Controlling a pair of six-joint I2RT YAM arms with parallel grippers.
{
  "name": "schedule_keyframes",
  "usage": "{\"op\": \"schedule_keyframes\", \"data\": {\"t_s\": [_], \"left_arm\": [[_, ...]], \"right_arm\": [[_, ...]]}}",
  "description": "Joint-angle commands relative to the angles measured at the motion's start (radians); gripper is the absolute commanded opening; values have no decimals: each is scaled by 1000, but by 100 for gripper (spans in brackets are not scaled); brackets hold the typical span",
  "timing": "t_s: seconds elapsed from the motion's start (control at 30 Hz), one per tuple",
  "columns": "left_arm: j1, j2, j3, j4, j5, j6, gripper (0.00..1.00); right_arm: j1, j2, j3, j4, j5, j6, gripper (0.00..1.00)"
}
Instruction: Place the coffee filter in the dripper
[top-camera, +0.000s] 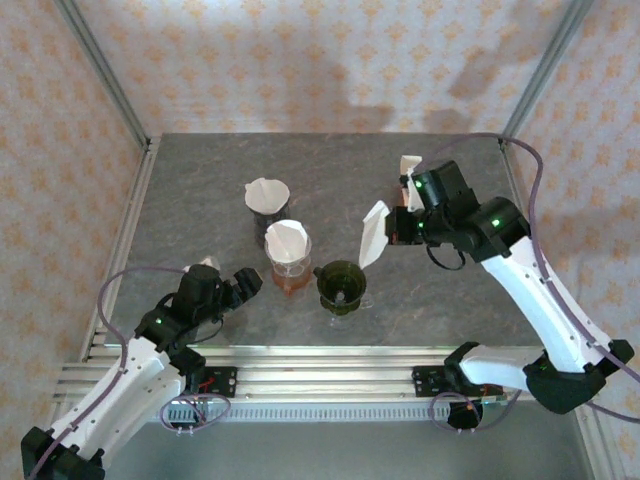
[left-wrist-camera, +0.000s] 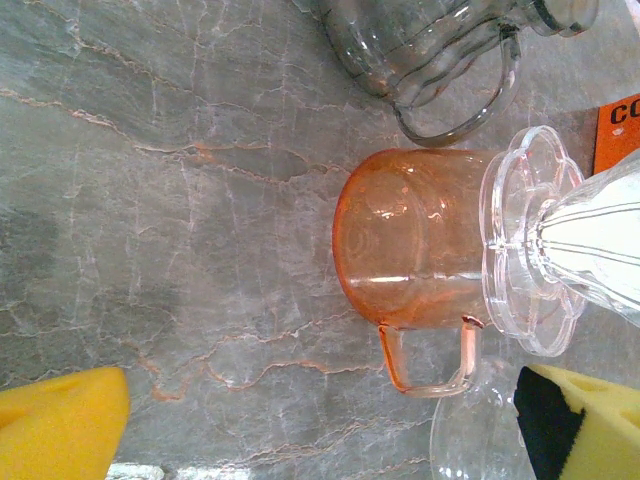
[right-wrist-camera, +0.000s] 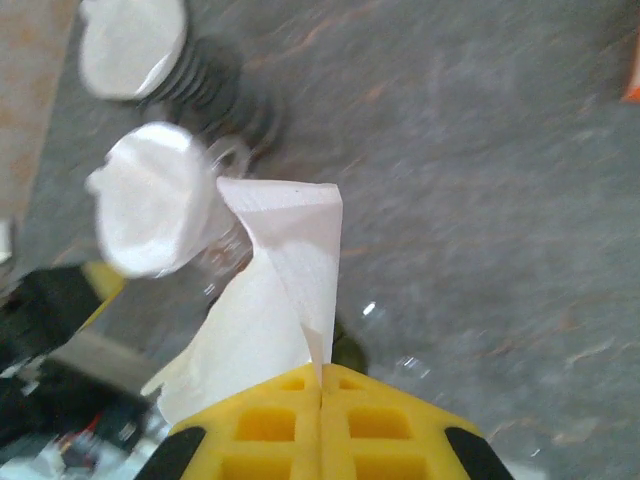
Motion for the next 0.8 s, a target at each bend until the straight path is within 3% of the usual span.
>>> {"op": "schedule_keyframes", "data": {"t_s": [0.0,0.23,0.77], "left_arm": [[5,-15,17,-12,-21,7,100],[6,-13,16,-1,-16,6,100],[5,9,13,34,18,-1,100]], "right_arm": [[31,12,42,-90,-136,115,0],[66,49,38,-104,-234,283,0],[85,168,38,-195,-122,349,0]]}}
